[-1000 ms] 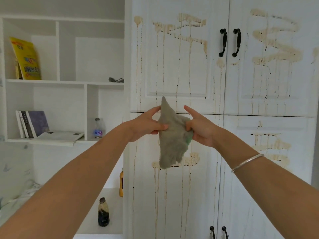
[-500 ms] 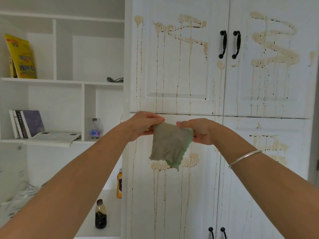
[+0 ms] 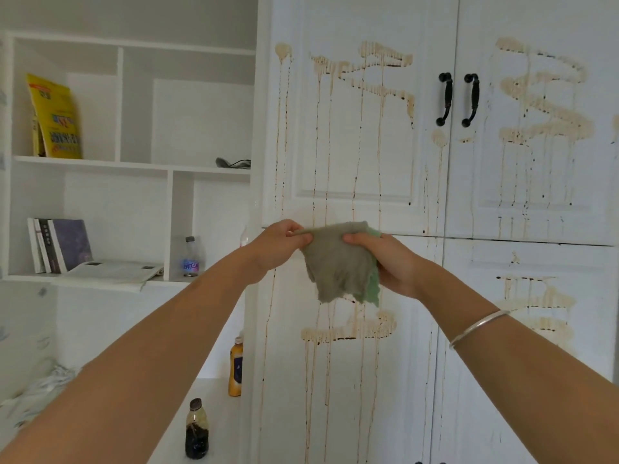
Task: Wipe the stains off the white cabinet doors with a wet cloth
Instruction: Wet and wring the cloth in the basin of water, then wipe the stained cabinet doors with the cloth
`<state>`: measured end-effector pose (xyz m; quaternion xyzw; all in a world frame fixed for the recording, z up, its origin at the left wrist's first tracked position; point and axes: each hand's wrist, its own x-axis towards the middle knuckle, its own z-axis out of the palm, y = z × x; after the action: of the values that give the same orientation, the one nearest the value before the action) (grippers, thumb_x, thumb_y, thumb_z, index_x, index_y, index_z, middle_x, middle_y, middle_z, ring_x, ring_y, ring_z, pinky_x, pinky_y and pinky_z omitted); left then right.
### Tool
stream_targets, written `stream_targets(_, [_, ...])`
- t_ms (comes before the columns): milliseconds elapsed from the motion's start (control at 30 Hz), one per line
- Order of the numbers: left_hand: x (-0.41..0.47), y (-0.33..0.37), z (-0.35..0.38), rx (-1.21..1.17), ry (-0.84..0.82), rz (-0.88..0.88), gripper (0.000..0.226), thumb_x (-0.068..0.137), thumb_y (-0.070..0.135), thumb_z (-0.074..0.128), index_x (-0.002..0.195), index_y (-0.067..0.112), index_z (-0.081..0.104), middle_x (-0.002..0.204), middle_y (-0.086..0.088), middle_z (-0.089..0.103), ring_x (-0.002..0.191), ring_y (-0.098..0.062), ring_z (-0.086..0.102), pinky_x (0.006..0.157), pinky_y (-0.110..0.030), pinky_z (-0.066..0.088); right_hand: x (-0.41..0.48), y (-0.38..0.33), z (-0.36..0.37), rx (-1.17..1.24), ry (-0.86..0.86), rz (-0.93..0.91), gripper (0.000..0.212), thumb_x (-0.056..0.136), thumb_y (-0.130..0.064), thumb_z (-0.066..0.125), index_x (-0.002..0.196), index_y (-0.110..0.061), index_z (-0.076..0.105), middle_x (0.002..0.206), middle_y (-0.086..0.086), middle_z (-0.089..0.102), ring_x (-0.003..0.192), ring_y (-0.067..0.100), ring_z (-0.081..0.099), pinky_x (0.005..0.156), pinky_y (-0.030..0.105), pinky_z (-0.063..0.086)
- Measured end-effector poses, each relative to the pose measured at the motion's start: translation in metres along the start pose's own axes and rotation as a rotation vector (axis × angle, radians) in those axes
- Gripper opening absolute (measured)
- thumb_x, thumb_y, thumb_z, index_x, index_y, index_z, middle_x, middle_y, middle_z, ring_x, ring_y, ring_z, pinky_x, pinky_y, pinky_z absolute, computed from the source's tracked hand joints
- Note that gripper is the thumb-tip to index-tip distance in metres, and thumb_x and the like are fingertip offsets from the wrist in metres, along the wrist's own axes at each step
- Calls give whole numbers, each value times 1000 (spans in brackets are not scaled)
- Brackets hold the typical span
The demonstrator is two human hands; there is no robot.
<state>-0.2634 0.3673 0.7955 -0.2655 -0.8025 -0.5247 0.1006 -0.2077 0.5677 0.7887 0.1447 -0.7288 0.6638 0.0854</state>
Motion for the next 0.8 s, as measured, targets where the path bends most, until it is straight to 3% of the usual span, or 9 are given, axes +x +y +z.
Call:
stream_targets(133, [16,7,3,-209,122,-17,13,102,27,38,109,21,47,113,-8,54,101,-23,53,93,-43,51,16,-11,25,298,-12,52,35,94,-30,60,120,-7,61,112,16,70,102,30,68,89,44,56])
stream_targets(233, [31,17,-6,-178,309,76,17,102,28,36,117,24,45,107,-9,56,92,-22,56,80,-39,53,31,-25,41,315,14,21,38,93,-24,63,126,-4,58,118,17,67,106,30,67,84,40,58])
stream_targets(333, [47,25,-24,-51,418,192,20,101,26,39,120,25,41,103,-10,58,91,-22,57,78,-33,49,47,-40,50,329,96,10,36,96,-22,59,126,-2,57,119,17,66,106,30,65,75,36,60])
stream_targets(467, [65,38,-42,-14,429,228,24,99,33,46,120,22,47,106,-7,60,93,-18,57,79,-31,49,66,-55,60,409,142,-30,31,100,-26,53,124,-7,57,116,15,66,99,28,67,71,37,59])
stream_targets(567, [74,50,-51,-183,350,145,37,92,38,58,123,16,55,112,-4,62,99,-20,62,87,-36,54,79,-64,61,426,199,-95,31,101,-26,49,126,-9,56,114,14,67,98,28,67,70,37,59])
stream_targets(667, [80,55,-62,-391,197,93,39,82,25,74,115,5,65,102,-8,70,89,-19,68,71,-27,57,90,-73,55,406,236,-123,34,100,-27,51,127,-6,57,114,17,68,102,30,67,72,37,60])
stream_targets(800, [90,66,-75,-416,211,95,28,76,21,79,98,7,67,94,-6,71,80,-15,68,61,-21,56,98,-87,40,363,190,-68,35,97,-29,57,123,-4,58,115,18,67,103,32,67,82,42,58])
